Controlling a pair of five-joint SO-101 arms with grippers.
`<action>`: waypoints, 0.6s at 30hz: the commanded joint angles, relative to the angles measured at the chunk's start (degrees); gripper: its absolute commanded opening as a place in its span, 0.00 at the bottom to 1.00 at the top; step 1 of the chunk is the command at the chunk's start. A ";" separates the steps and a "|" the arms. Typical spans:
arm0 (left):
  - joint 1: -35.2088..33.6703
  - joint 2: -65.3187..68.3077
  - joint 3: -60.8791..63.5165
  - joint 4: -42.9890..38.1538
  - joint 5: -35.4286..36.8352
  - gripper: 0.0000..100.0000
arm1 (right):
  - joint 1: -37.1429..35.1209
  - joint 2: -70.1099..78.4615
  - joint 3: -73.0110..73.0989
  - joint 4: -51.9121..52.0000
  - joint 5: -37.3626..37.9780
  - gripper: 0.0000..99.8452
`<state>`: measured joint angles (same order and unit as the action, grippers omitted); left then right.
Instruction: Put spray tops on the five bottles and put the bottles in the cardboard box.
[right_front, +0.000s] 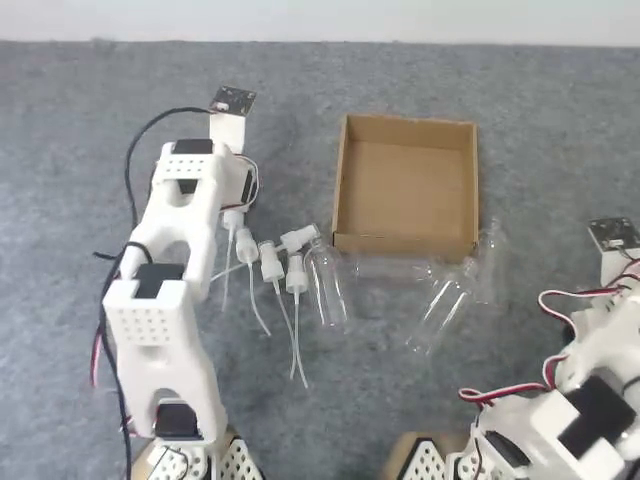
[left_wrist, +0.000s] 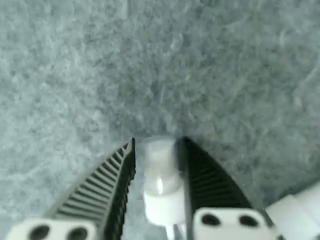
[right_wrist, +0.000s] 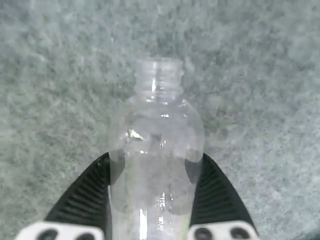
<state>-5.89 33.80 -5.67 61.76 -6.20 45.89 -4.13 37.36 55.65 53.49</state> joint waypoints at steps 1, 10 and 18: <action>0.70 0.00 -3.91 -0.70 0.53 0.07 | 0.92 -3.56 -0.44 -0.31 0.88 0.01; 0.70 -7.82 -4.35 8.53 0.53 0.01 | 1.01 -3.56 -0.35 -0.22 0.97 0.01; 0.70 -31.82 1.45 22.51 -2.02 0.01 | 0.75 -3.47 1.14 -0.66 0.97 0.01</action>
<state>-5.36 13.58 -6.29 80.75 -6.20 46.33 -4.13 38.07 55.65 53.49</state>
